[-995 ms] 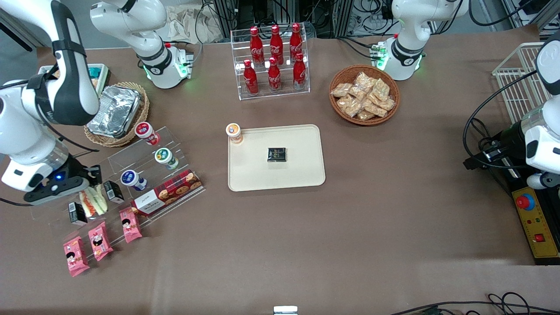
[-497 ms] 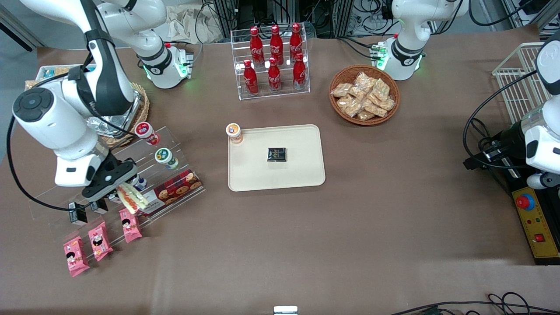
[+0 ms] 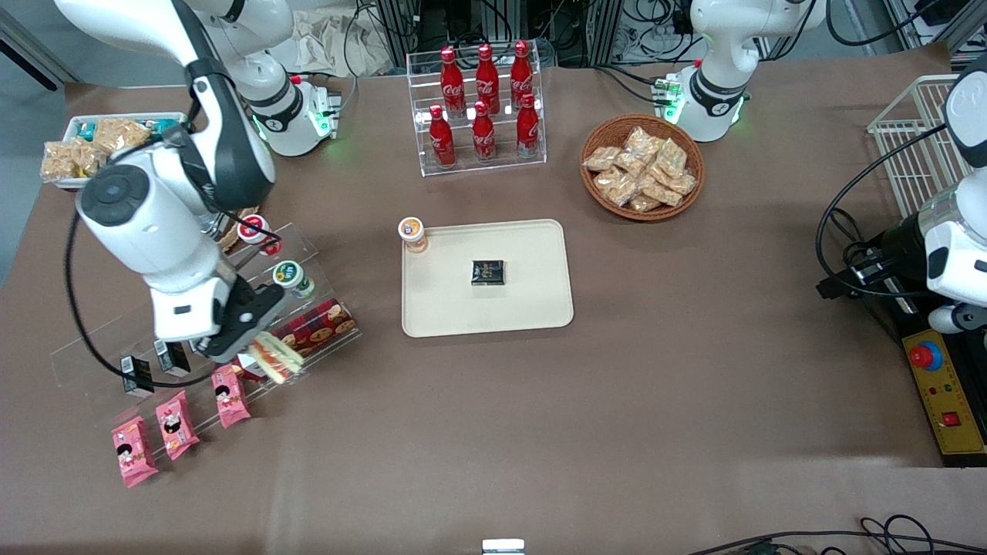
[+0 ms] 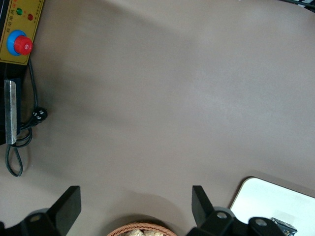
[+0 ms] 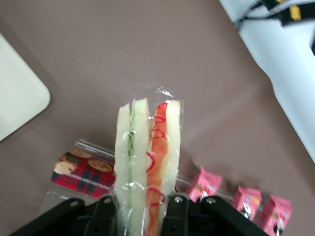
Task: Place sandwich on tray
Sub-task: 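Carry the sandwich over the beige tray beside the black box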
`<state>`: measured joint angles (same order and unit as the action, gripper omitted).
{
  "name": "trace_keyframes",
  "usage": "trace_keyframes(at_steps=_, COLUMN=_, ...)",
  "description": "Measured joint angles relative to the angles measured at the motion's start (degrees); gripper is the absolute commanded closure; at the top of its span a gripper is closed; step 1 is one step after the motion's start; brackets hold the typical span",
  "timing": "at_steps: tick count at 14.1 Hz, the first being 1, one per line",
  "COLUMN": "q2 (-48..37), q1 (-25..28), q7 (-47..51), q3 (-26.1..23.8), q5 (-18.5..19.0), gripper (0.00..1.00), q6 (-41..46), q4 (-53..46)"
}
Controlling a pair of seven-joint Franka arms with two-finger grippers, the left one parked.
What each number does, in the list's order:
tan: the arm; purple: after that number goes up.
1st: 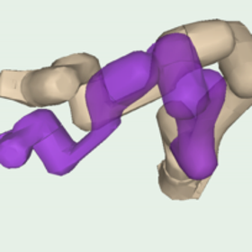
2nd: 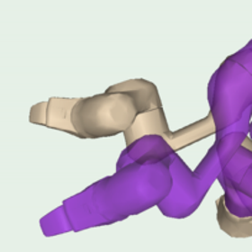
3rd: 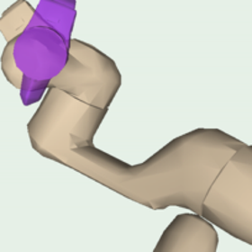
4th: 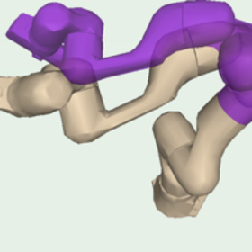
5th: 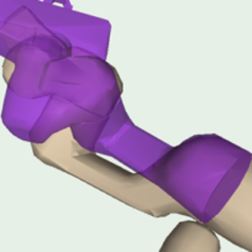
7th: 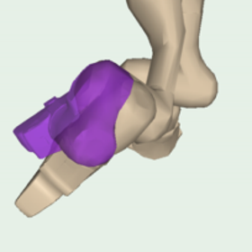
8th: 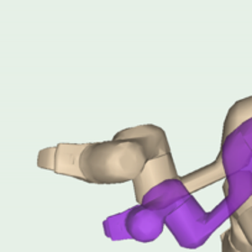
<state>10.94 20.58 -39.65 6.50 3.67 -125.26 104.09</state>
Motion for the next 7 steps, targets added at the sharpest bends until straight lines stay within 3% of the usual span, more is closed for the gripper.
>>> trace_keyframes(at_steps=3, q2=1.35, q1=1.94, q7=-3.43, q3=-1.84, q5=-0.97, gripper=1.0, q6=2.68, q4=-1.08)
trace_keyframes(at_steps=7, q2=3.38, q1=4.07, q7=-15.12, q3=-5.19, q5=-11.12, gripper=1.0, q6=4.51, q4=-1.1)
